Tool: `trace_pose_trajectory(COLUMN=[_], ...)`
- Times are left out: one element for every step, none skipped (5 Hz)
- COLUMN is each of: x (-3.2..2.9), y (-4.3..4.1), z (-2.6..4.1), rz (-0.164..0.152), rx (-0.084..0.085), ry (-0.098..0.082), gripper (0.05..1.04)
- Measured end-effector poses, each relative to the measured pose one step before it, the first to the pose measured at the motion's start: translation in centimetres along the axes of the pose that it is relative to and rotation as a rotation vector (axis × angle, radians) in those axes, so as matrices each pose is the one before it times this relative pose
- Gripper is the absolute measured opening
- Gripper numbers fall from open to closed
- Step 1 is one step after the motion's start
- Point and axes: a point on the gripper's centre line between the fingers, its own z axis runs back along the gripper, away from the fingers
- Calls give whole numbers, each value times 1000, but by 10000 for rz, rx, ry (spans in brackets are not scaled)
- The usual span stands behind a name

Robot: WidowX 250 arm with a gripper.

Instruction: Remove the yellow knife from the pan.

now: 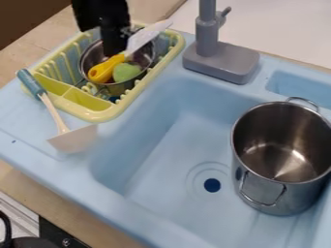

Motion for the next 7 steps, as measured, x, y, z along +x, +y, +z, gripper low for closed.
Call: trace_pose_trajectory(x=[504,418,185,59,67,362,142], y=[673,-61,-31,-15,51,13,77], z=[-922,-494,-433,-178,-746,-791,-609], rz=[-1,589,438,201,-13,-100,-61], rx=[161,-55,5,-22,-185,-146,-57], ry=[-239,-436,31,6,22,163,92], gripper=[995,995,995,995,995,995,995])
